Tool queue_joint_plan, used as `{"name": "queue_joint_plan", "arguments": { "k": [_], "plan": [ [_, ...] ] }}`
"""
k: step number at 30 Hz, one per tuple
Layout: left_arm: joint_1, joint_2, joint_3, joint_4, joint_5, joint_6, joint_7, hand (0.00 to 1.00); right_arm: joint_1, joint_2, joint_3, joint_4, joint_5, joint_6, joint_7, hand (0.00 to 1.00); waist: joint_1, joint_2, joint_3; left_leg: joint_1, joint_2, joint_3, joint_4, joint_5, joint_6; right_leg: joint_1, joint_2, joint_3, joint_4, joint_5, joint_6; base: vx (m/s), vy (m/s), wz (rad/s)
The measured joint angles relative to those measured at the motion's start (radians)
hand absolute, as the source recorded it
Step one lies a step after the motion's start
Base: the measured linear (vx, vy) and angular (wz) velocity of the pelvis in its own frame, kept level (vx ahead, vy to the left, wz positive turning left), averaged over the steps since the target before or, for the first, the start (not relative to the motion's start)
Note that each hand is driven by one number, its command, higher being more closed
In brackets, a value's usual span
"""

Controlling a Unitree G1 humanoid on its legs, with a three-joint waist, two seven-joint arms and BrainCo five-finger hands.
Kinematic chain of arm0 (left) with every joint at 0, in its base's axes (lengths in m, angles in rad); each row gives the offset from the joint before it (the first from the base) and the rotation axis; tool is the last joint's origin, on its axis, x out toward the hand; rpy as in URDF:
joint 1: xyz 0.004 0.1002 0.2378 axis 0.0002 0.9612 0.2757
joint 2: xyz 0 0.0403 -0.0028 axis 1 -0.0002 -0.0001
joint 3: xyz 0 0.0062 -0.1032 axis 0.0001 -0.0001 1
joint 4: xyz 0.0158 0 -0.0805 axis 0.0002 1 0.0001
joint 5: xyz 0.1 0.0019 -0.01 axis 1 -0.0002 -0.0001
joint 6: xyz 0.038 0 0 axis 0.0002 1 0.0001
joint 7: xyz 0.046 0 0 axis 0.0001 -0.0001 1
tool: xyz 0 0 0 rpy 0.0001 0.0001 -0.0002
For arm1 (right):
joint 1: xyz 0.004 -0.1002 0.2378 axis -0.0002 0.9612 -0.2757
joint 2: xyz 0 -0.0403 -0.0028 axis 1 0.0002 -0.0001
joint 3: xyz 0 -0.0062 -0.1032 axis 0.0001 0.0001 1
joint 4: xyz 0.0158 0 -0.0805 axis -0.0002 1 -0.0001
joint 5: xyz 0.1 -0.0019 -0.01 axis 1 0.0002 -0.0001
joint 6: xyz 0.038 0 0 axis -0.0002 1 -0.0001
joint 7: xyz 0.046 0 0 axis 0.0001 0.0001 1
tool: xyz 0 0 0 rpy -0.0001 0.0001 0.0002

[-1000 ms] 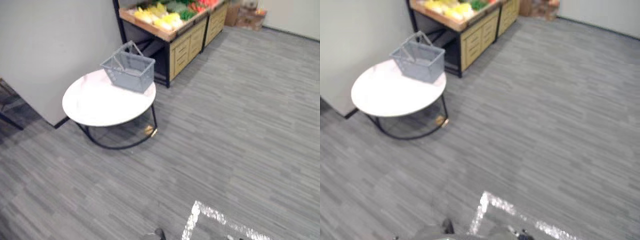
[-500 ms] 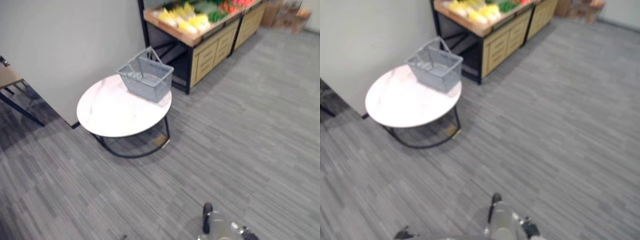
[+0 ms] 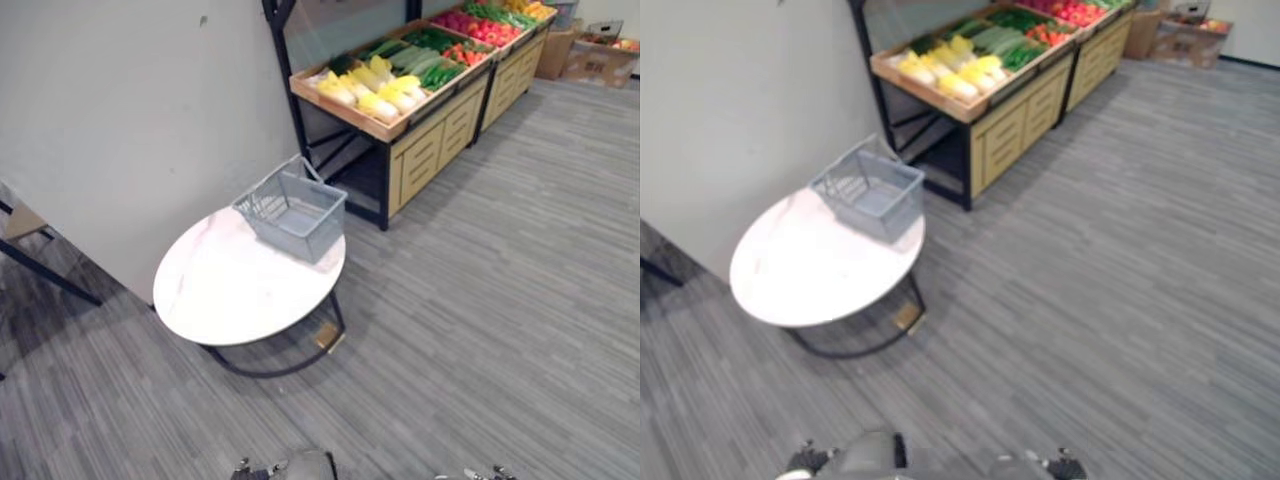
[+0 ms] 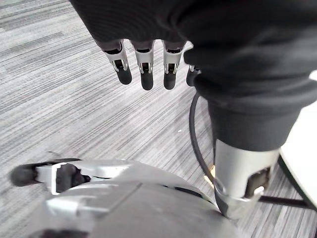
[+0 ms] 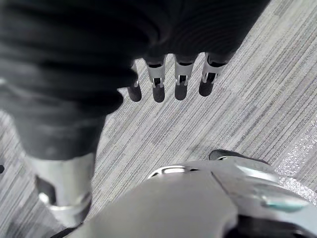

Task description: Pick vegetable in the basket

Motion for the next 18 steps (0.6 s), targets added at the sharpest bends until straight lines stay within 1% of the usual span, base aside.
{"name": "queue_joint_plan", "arguments": {
  "k": [1,2,3,4,5,6,7,8,9,10,11,12,13,14,15,16,17,18],
  "plan": [
    [0.007,0.001,0.001,-0.001,0.0,-0.001,0.004,0.0,0.006,0.005,0.011,-0.001,-0.002,0.0,-0.002,0.0,0.001,-0.013,-0.005,0.003,-0.018,0.038,-0.217,0.029,0.024,0.029,-0.025,-0.001,-0.029,-0.002,0.023,0.35,0.234,-0.13],
    [0.018,-0.002,0.0,-0.001,0.001,-0.001,0.009,0.0,0.012,0.006,0.013,-0.006,-0.002,-0.002,-0.004,0.0,0.002,-0.012,-0.008,0.02,-0.031,0.05,-0.4,0.081,0.036,0.05,-0.033,0.0,-0.052,-0.012,0.048,0.44,0.37,-0.14],
    [0.038,-0.011,0.0,0.001,0.001,-0.002,0.018,0.0,0.025,-0.005,0.029,-0.017,-0.002,-0.005,-0.006,0.0,0.006,0.002,-0.016,0.017,-0.026,0.062,-0.52,0.175,0.059,0.074,-0.033,0.004,-0.065,-0.037,0.083,0.41,0.336,-0.1],
    [0.048,-0.001,0.003,0.003,0.002,0.0,0.019,0.0,0.026,-0.004,0.051,-0.012,-0.003,-0.004,-0.008,0.0,0.011,-0.006,-0.029,0.019,-0.04,0.072,-0.501,0.218,0.093,0.091,-0.046,0.02,-0.066,-0.05,0.077,0.43,0.344,-0.04],
    [0.054,0.016,0.001,0.003,0.004,0.0,0.02,0.0,0.028,0.008,0.063,-0.003,-0.005,-0.005,-0.01,0.0,0.01,-0.045,-0.048,0.016,-0.066,0.089,-0.49,0.188,0.106,0.089,-0.071,0.048,-0.063,-0.038,0.056,0.43,0.315,0.02],
    [0.054,0.027,-0.002,0.004,0.011,-0.001,0.02,0.0,0.029,0.019,0.068,0.002,-0.006,-0.005,-0.011,0.0,0.016,-0.068,-0.062,0.017,-0.086,0.093,-0.494,0.166,0.115,0.061,-0.082,0.088,-0.029,0.003,0.028,0.42,0.313,0.08],
    [0.053,0.033,-0.005,0.006,0.015,-0.002,0.019,0.0,0.031,0.023,0.064,0.002,-0.005,-0.005,-0.01,0.0,0.017,-0.077,-0.067,0.022,-0.097,0.091,-0.501,0.158,0.117,0.04,-0.087,0.108,0.007,0.028,0.033,0.49,0.379,0.06],
    [0.053,0.044,-0.012,0.019,0.018,-0.001,0.018,0.0,0.032,0.036,0.057,0.003,-0.005,-0.006,-0.01,0.0,0.018,-0.094,-0.072,0.052,-0.112,0.096,-0.529,0.149,0.124,-0.018,-0.097,0.154,0.14,0.058,0.046,0.41,0.3,-0.1],
    [0.052,0.062,-0.034,0.023,0.019,0.003,0.017,0.0,0.026,0.042,0.058,0.004,-0.006,-0.008,-0.009,0.0,0.02,-0.114,-0.065,0.116,-0.121,0.117,-0.575,0.143,0.124,-0.101,-0.115,0.2,0.341,0.109,0.091,0.4,0.291,-0.24],
    [0.06,0.074,-0.06,0.022,0.019,0.004,0.017,0.0,0.02,0.045,0.067,0.003,-0.006,-0.014,-0.008,0.0,0.016,-0.114,-0.058,0.169,-0.131,0.128,-0.604,0.135,0.126,-0.164,-0.119,0.233,0.493,0.161,0.166,0.38,0.252,-0.31],
    [0.068,0.08,-0.077,0.023,0.024,0.009,0.02,0.0,0.017,0.045,0.071,0.001,-0.007,-0.023,-0.007,0.0,0.008,-0.118,-0.056,0.218,-0.131,0.133,-0.615,0.117,0.128,-0.214,-0.109,0.247,0.625,0.174,0.198,0.35,0.208,-0.29],
    [0.071,0.089,-0.098,0.033,0.036,0.019,0.029,0.0,0.02,0.045,0.072,-0.002,-0.007,-0.034,-0.005,0.0,0.008,-0.12,-0.054,0.275,-0.132,0.139,-0.622,0.093,0.123,-0.278,-0.11,0.225,0.77,0.158,0.173,0.34,0.172,-0.18],
    [0.068,0.095,-0.105,0.041,0.045,0.021,0.029,0.0,0.02,0.044,0.072,-0.004,-0.006,-0.037,-0.004,0.0,0.006,-0.12,-0.054,0.298,-0.133,0.139,-0.624,0.081,0.12,-0.306,-0.115,0.191,0.819,0.139,0.144,0.31,0.112,-0.02],
    [0.063,0.099,-0.113,0.042,0.05,0.021,0.03,0.0,0.017,0.043,0.076,-0.007,-0.006,-0.04,-0.003,0.0,-0.004,-0.118,-0.055,0.331,-0.134,0.139,-0.628,0.069,0.117,-0.344,-0.129,0.121,0.843,0.108,0.092,0.3,0.048,0.23],
    [0.055,0.099,-0.117,0.042,0.05,0.021,0.03,0.0,0.014,0.041,0.079,-0.009,-0.005,-0.045,-0.003,0.0,-0.009,-0.116,-0.055,0.347,-0.136,0.128,-0.636,0.069,0.118,-0.378,-0.136,0.063,0.794,0.076,0.072,0.29,0.016,0.33],
    [0.05,0.099,-0.121,0.041,0.05,0.021,0.031,0.0,0.013,0.04,0.076,-0.009,-0.005,-0.046,-0.003,0.0,-0.01,-0.115,-0.056,0.351,-0.137,0.114,-0.641,0.069,0.118,-0.393,-0.137,0.038,0.75,0.06,0.069,0.36,-0.097,0.53],
    [0.04,0.098,-0.121,0.042,0.052,0.021,0.031,0.0,0.011,0.04,0.062,-0.008,-0.005,-0.046,-0.002,0.0,-0.02,-0.109,-0.054,0.355,-0.134,0.083,-0.642,0.069,0.118,-0.401,-0.135,0.007,0.634,0.046,0.054,0.24,-0.096,0.56],
    [0.037,0.096,-0.121,0.041,0.053,0.021,0.031,0.0,0.009,0.04,0.055,-0.007,-0.005,-0.046,-0.002,0.0,-0.025,-0.105,-0.053,0.355,-0.131,0.067,-0.642,0.069,0.117,-0.401,-0.133,0.002,0.566,0.044,0.052,0.38,-0.222,0.76]
  ]
}}
